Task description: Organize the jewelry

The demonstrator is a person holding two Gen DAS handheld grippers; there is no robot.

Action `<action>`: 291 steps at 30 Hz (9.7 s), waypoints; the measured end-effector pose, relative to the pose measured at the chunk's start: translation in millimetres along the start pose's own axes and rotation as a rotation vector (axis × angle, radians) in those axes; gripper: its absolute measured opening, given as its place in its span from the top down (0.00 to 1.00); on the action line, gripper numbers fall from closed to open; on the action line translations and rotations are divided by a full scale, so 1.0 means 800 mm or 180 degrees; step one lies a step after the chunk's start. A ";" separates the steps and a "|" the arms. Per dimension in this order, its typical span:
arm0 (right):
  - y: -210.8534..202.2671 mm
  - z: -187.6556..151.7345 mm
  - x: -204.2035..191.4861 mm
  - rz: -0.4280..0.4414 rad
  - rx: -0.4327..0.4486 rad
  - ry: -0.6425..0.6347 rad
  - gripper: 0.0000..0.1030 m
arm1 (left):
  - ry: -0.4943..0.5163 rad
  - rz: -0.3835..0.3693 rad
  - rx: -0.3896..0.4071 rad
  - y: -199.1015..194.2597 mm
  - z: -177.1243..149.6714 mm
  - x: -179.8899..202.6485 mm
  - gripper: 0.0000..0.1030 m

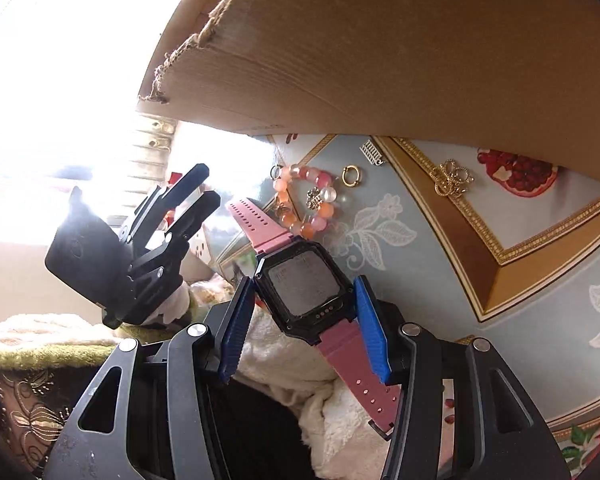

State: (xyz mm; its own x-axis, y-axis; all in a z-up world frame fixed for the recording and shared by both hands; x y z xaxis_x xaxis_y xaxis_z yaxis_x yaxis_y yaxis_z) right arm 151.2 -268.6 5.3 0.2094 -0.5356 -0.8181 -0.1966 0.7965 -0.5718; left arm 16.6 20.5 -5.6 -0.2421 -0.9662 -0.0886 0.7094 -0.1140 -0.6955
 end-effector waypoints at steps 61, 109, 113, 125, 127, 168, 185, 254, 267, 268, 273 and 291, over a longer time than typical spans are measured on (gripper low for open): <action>0.032 -0.174 -0.046 -0.2267 0.1395 -0.1364 0.95 | 0.0695 -0.0341 -0.0276 0.002 0.010 0.066 0.95; -0.019 0.218 0.012 -0.2930 -0.0301 -0.0727 0.95 | 0.0119 -0.0467 -0.0845 0.102 0.239 -0.028 0.66; -0.017 0.220 0.011 -0.3092 -0.0231 -0.0742 0.83 | 0.0078 -0.0443 -0.0688 0.077 0.236 -0.035 0.63; -0.076 0.165 -0.058 -0.2912 0.0577 -0.0898 0.65 | -0.0085 -0.0122 0.0375 -0.048 0.221 -0.062 0.44; -0.096 0.143 -0.078 -0.2788 0.0805 -0.0954 0.65 | -0.0113 -0.0085 0.0486 -0.067 0.212 -0.064 0.39; 0.110 -0.108 -0.058 -0.2378 0.1916 -0.0746 0.08 | -0.0038 0.0568 -0.0619 0.046 -0.026 0.008 0.05; 0.128 -0.134 -0.046 -0.2373 0.2015 -0.0871 0.08 | 0.0051 0.0546 -0.0620 0.042 -0.025 0.009 0.04; 0.109 -0.178 -0.032 -0.2198 0.2342 -0.1258 0.27 | -0.0653 -0.0333 -0.0619 0.005 0.034 -0.019 0.91; 0.109 -0.177 -0.033 -0.2207 0.2349 -0.1255 0.26 | -0.0704 0.0197 -0.0805 0.036 0.013 -0.050 0.79; 0.109 -0.177 -0.033 -0.2209 0.2348 -0.1257 0.26 | -0.0682 0.0215 -0.0780 0.035 0.012 -0.049 0.78; 0.110 -0.176 -0.034 -0.2212 0.2341 -0.1260 0.24 | -0.0530 0.0193 -0.0651 0.031 0.018 -0.035 0.77; 0.110 -0.177 -0.032 -0.2225 0.2330 -0.1257 0.23 | -0.0085 -0.0889 -0.0236 0.037 0.088 0.080 0.77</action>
State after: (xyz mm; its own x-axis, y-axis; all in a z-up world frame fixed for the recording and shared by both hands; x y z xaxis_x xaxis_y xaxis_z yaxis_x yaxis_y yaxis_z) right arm -7.3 -224.7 -32.6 0.3723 -0.9118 -0.1734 0.6773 0.3946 -0.6209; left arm 69.0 -60.9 18.4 -0.4030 -0.9057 0.1318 0.5672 -0.3602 -0.7406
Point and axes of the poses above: each gripper's, at about its wrist camera, not at the fingertips, and y roughly the way its jaws point, x to its right, z to its top, the point moved 2 cm from there along y, roughly the way its jaws point, and after that the axes turned 14 degrees about z, right-handed, at the moved point
